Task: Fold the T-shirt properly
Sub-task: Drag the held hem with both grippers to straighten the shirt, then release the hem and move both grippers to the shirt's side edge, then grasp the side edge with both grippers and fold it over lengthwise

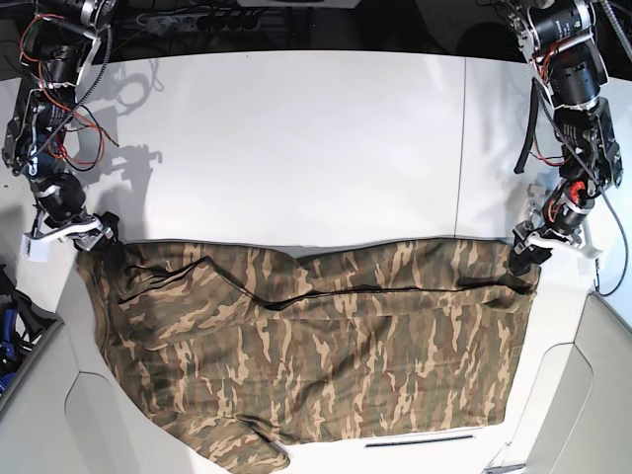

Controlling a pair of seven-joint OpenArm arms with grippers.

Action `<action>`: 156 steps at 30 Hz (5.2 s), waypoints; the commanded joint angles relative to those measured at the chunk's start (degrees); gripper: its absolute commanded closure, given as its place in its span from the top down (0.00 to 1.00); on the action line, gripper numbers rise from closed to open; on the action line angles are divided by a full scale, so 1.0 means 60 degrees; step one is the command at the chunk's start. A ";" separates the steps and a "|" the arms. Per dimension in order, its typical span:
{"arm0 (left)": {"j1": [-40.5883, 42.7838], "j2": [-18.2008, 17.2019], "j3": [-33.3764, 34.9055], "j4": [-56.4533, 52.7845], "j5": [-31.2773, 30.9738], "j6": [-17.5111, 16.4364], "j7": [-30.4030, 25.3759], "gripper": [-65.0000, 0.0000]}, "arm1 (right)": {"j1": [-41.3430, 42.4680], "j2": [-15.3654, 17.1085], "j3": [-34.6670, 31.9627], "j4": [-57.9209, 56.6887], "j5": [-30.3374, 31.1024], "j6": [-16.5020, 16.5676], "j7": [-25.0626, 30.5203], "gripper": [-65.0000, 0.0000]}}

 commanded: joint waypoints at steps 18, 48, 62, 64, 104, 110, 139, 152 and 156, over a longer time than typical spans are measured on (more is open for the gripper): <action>-0.0528 -0.0248 0.0962 0.0160 0.0911 -0.0047 -0.0688 0.00 | 0.0732 -0.0404 -0.0022 0.0142 -0.0208 0.0248 -0.0353 0.00; 0.3155 -0.0688 -0.0124 0.4011 -0.0659 -0.1561 0.0980 0.00 | -0.2062 0.0466 0.1100 0.2514 0.2149 0.0353 -0.3322 0.00; 0.6029 -0.0663 -0.0798 0.6543 -0.1366 -0.1561 0.1406 0.00 | -0.4699 0.0481 0.1231 0.5195 0.2565 0.0350 -0.3566 0.00; 0.6237 -0.0663 -0.0801 0.6674 -0.1366 -0.1561 0.1406 0.00 | -0.4962 0.0481 0.1341 0.5282 0.2659 0.0350 -0.3563 0.00; 0.4652 -0.0703 -0.2703 0.6714 -0.1406 -0.1053 0.1563 0.56 | -0.2412 0.1752 0.3366 0.4805 0.1464 -0.0025 -0.2259 0.59; 0.3399 -0.1151 -0.2025 0.5807 -0.1206 -0.0747 0.1534 0.56 | -0.0594 0.1945 0.1745 0.2892 0.0226 -0.0197 -0.1501 0.59; -0.3304 -0.1235 0.1909 -0.4007 0.1475 -0.0495 -0.1038 0.56 | 0.3727 0.0696 -0.1599 -0.4226 -0.1963 -0.0401 0.1803 0.59; -0.3359 -0.1122 0.1909 -0.4003 0.1636 -0.0226 -0.1002 0.04 | 0.3730 0.0437 -0.1599 -0.4095 -0.2503 0.0299 0.1763 0.00; -0.3359 -0.1144 0.1909 -0.3931 0.1632 -0.0987 -0.0801 0.00 | 0.3727 0.0506 -0.1599 -0.3679 -0.2484 0.0321 0.1300 0.00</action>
